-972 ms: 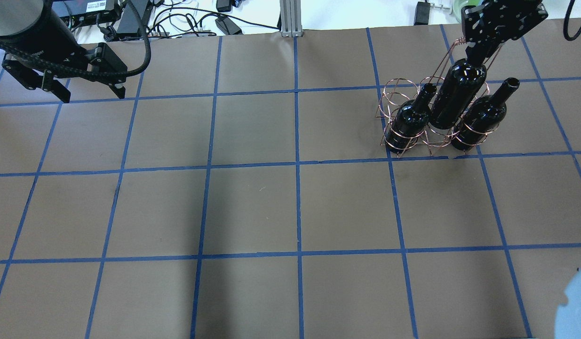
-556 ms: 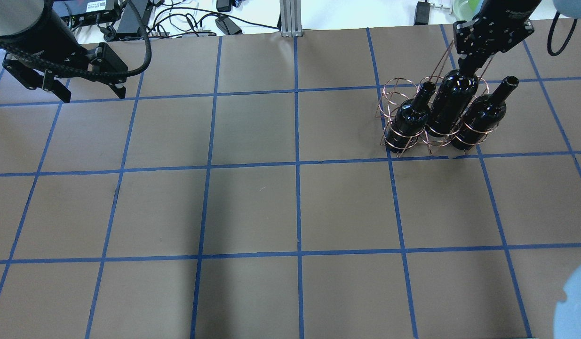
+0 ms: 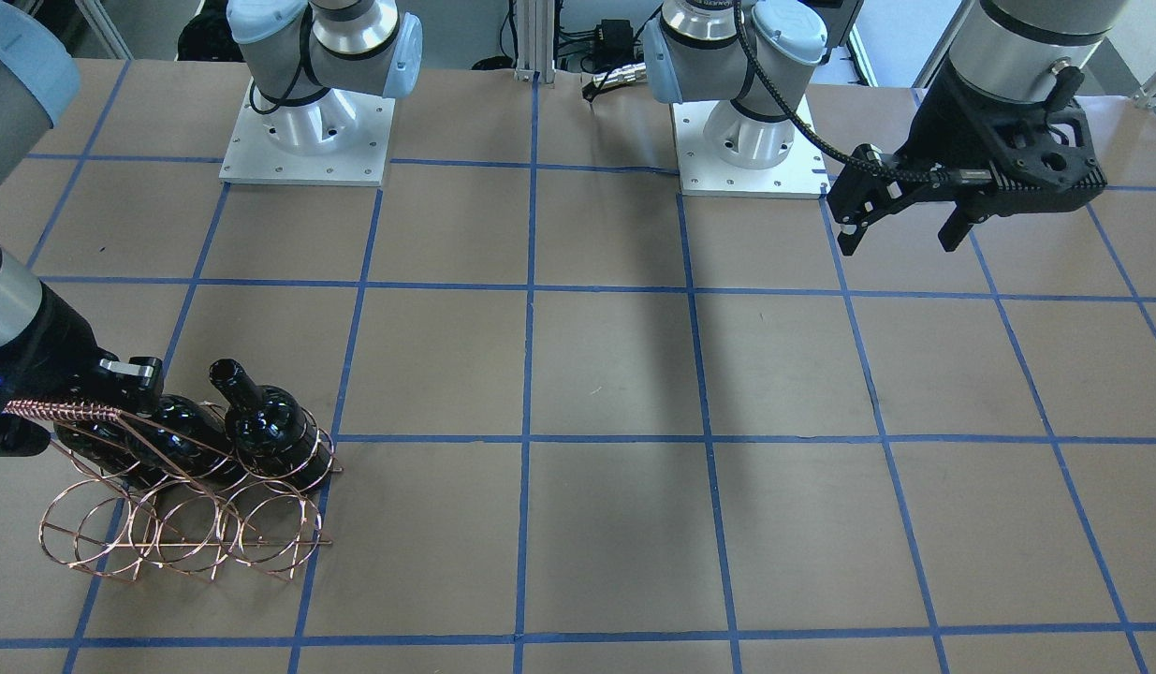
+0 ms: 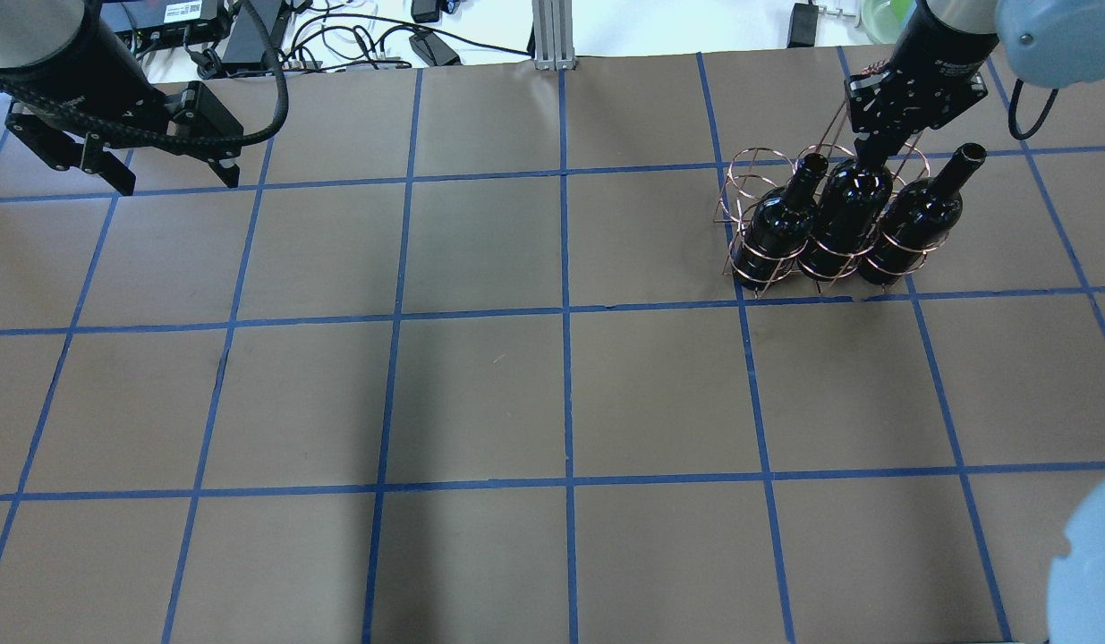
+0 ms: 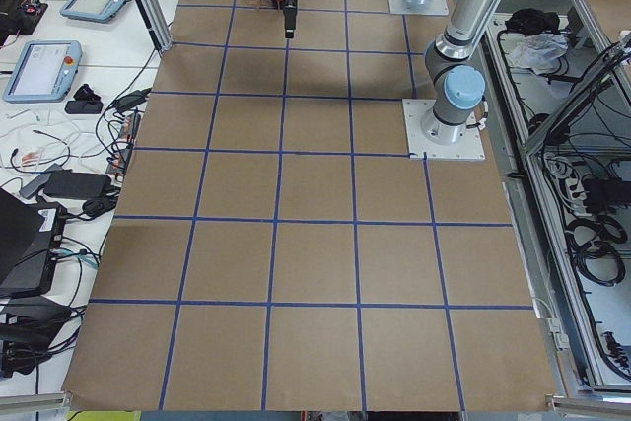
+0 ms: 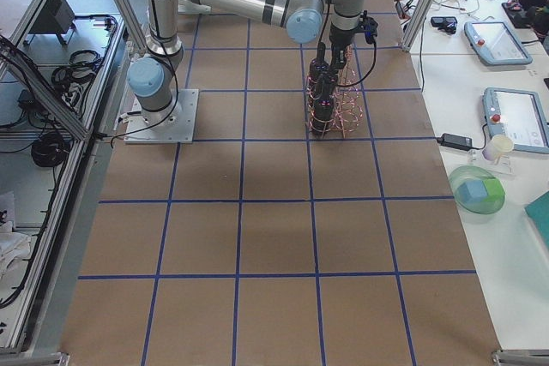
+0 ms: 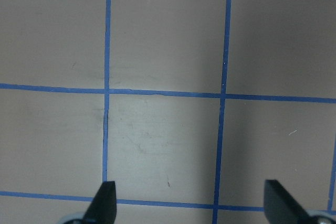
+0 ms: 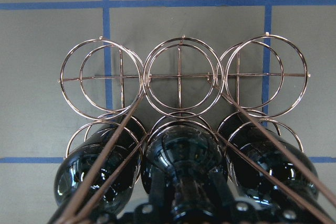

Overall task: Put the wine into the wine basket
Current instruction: 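Open the right gripper and raise it away from the rack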

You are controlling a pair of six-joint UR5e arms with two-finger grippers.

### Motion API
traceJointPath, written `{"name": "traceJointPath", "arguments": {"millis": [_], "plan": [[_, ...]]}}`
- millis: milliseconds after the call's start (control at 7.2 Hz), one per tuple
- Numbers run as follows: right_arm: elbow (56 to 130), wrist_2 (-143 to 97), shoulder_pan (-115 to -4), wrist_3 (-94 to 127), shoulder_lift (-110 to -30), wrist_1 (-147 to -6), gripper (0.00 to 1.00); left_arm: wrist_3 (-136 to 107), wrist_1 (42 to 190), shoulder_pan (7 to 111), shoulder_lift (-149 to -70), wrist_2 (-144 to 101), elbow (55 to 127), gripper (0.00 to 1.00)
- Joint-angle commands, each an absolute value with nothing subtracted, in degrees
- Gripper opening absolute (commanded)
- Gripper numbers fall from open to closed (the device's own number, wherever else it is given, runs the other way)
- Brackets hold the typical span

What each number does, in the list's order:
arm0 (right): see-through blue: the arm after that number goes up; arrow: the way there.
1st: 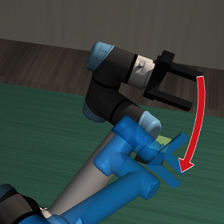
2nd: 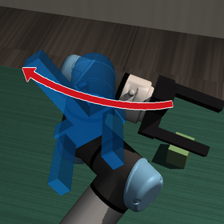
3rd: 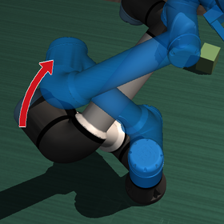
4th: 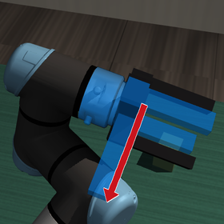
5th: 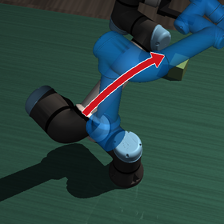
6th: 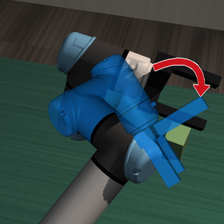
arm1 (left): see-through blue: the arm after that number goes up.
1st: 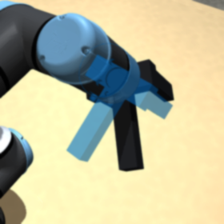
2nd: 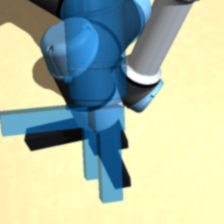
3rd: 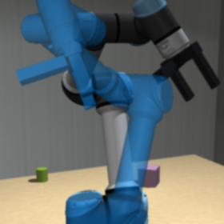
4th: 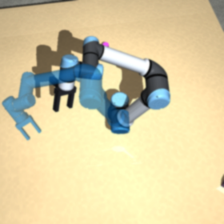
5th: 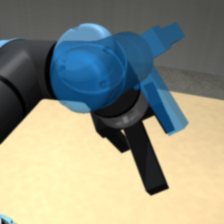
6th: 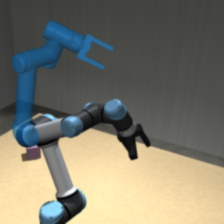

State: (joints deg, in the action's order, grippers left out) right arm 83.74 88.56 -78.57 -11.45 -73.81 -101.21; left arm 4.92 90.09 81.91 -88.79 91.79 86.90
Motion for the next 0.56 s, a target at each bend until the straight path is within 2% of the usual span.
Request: {"name": "traceJointPath", "arguments": {"millis": [0,139,278,417], "plan": [[83.8,88.6,-78.6,-12.3,-73.8,-101.3,0.72,4.9,90.1,81.9,-88.8,91.8,86.9,1.0],[83.8,88.6,-78.6,-14.0,-73.8,-101.3,0.94,4.9,90.1,81.9,-88.8,91.8,86.9,1.0],[83.8,88.6,-78.6,-14.0,-74.2,-101.3,1.0,5.0,90.1,82.0,-88.8,91.8,86.9,1.0],[83.8,88.4,-78.6,-13.8,-74.4,-101.3,1.0,5.0,90.1,81.9,-88.8,91.8,86.9,1.0]]}}
